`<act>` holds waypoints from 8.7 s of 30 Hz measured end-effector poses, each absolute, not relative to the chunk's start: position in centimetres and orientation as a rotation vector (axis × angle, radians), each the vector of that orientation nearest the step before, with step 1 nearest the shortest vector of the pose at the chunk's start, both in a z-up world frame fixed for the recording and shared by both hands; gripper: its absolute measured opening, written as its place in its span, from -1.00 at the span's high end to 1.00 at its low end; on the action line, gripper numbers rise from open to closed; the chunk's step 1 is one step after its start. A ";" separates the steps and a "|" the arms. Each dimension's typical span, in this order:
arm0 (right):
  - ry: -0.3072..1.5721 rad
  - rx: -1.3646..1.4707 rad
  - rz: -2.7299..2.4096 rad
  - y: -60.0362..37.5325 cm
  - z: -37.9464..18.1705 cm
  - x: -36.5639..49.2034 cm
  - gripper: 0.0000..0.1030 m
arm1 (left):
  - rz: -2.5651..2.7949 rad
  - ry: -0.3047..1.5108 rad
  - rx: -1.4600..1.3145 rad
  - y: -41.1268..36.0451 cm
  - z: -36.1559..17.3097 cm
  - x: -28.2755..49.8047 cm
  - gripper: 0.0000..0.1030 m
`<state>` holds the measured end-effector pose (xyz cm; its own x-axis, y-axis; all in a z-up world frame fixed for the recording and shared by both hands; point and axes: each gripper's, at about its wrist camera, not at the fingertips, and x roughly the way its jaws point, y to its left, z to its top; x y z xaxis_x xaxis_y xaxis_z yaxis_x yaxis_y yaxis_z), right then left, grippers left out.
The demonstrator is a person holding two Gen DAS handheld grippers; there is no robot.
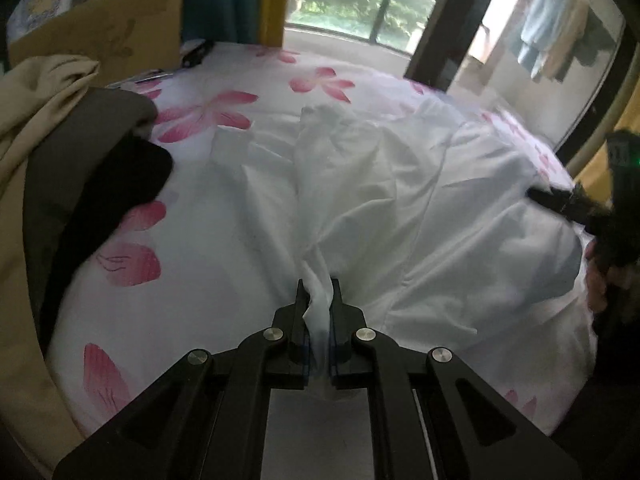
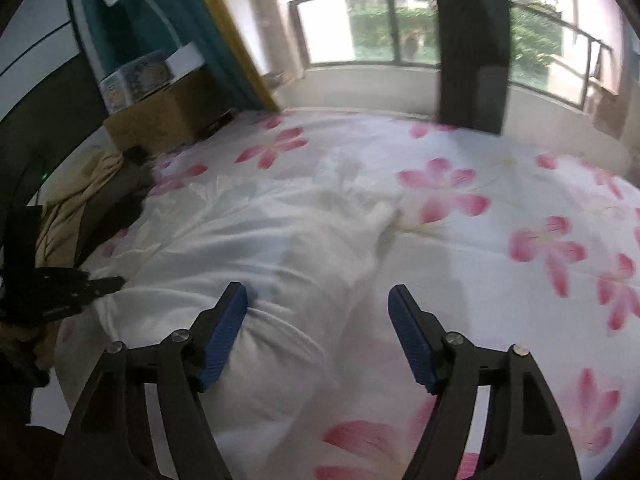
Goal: Fold large clothes
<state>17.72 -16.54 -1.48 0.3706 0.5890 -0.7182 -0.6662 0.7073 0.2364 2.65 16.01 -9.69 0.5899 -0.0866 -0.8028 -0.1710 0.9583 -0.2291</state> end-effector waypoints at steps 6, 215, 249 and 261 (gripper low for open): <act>0.901 -0.120 0.832 -14.5 -2.8 17.1 -0.42 | 0.065 0.865 -0.256 16.5 -6.9 3.2 -0.18; 0.388 -0.010 0.386 -29.8 12.1 7.7 -0.77 | 0.083 0.211 -0.040 4.4 6.6 -1.6 -0.28; 0.433 -0.010 0.381 -28.9 11.0 8.5 -0.77 | 0.103 0.252 -0.080 6.2 5.7 -1.3 -0.28; 0.439 -0.011 0.382 -29.0 10.9 8.7 -0.77 | 0.099 0.259 -0.078 6.4 5.6 -1.0 -0.28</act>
